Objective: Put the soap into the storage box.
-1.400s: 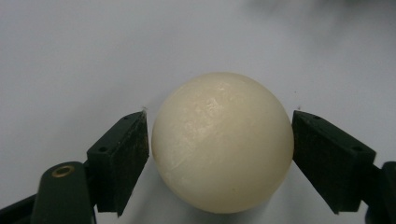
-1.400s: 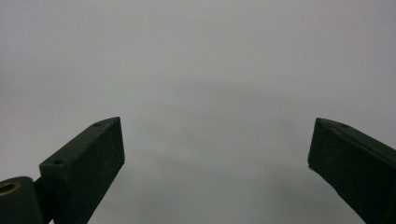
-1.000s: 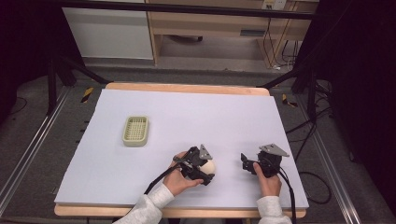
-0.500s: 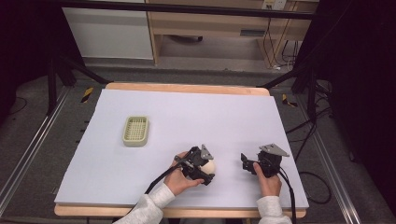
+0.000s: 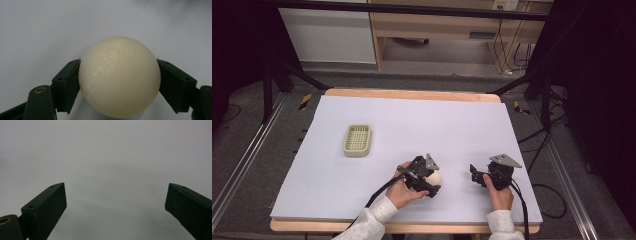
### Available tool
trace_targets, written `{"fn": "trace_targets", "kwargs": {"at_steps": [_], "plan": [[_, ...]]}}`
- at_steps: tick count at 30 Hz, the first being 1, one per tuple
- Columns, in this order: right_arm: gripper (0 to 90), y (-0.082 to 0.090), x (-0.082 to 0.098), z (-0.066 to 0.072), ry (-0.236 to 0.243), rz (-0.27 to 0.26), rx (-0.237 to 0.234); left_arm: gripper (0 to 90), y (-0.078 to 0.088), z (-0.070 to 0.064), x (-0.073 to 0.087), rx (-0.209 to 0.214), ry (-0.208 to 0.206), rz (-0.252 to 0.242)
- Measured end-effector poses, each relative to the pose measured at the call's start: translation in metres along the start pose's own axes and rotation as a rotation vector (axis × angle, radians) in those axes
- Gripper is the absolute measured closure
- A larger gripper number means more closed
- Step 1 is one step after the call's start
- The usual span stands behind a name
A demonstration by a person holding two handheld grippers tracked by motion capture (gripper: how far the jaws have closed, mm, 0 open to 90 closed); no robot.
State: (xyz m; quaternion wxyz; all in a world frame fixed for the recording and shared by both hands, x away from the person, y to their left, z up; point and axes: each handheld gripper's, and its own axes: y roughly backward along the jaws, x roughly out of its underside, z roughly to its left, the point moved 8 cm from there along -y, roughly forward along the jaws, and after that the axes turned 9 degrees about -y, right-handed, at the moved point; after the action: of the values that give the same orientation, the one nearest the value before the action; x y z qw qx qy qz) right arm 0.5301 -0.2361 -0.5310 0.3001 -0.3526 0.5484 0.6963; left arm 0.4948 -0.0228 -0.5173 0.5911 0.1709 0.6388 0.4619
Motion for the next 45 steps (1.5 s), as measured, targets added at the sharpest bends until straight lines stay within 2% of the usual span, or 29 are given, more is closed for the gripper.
{"fn": "trace_targets", "kwargs": {"at_steps": [15,26,45], "plan": [[4.1,0.000,0.000,0.000,0.000,0.000,0.000,23.7,0.026,0.007,0.002,-0.017,0.003,-0.035],[4.1,0.000,0.000,0.000,0.000,0.000,0.001,23.7,0.044,0.014,0.009,-0.035,0.002,-0.042],[4.1,0.000,0.000,0.000,-0.001,0.001,0.000,23.7,0.064,0.034,0.019,-0.074,0.040,-0.061]]}}
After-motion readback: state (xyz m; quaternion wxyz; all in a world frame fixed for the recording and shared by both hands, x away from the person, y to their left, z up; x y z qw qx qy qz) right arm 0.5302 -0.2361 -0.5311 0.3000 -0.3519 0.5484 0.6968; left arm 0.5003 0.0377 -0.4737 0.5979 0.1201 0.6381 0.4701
